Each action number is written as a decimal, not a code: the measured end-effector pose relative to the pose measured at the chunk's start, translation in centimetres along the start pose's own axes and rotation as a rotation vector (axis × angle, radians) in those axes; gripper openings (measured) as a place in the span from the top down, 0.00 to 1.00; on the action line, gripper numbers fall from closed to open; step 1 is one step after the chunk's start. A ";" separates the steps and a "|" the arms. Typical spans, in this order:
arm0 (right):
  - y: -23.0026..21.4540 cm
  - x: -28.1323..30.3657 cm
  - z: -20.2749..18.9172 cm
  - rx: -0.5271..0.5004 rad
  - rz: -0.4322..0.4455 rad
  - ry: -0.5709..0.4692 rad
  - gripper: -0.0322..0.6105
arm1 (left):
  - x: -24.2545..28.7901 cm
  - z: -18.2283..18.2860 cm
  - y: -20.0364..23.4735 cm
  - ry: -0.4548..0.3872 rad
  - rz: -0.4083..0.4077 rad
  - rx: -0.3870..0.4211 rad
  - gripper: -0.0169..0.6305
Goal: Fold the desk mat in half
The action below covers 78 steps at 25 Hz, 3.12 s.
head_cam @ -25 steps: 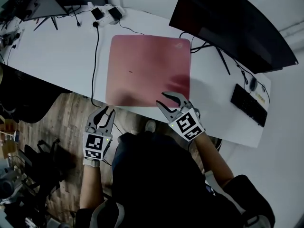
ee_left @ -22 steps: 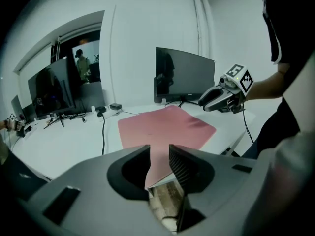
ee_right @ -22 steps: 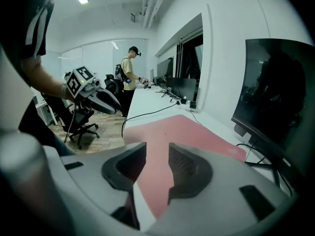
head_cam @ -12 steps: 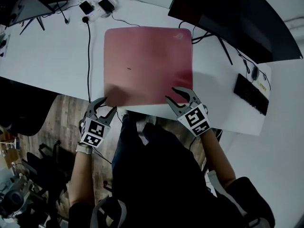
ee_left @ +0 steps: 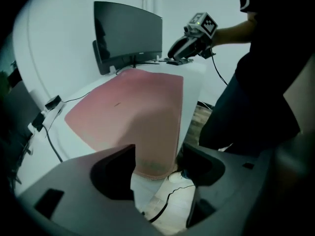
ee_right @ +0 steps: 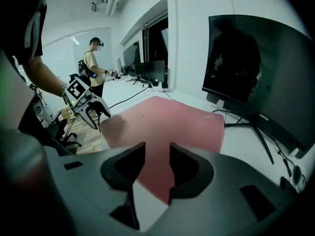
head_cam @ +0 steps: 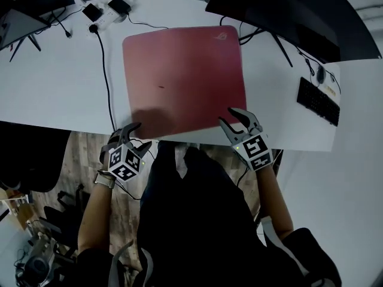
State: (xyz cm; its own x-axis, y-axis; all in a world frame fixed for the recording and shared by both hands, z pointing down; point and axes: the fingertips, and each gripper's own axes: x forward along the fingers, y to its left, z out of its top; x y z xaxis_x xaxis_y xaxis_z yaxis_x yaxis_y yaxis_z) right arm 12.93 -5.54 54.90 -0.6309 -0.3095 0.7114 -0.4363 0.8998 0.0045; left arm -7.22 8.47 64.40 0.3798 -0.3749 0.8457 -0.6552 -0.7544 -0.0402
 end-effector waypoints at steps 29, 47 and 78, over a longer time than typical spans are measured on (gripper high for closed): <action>0.2 -1.9 -3.9 0.183 -0.165 0.039 0.72 | 0.6 0.4 1.2 0.033 -0.259 0.309 0.72; 1.6 -1.1 -1.1 0.084 -0.134 0.072 0.61 | -1.8 4.5 5.4 -0.132 -0.177 0.285 0.87; -3.2 1.2 -2.8 -0.169 -0.076 0.330 0.56 | -4.7 9.6 12.8 -0.261 -0.005 0.200 0.88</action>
State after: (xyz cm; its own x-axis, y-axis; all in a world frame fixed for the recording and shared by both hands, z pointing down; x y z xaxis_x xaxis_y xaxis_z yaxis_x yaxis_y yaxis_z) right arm 15.36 -7.92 57.73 -0.3483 -0.2863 0.8926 -0.3440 0.9248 0.1623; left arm -11.17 -4.61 54.78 0.5540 -0.4767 0.6825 -0.5214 -0.8378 -0.1619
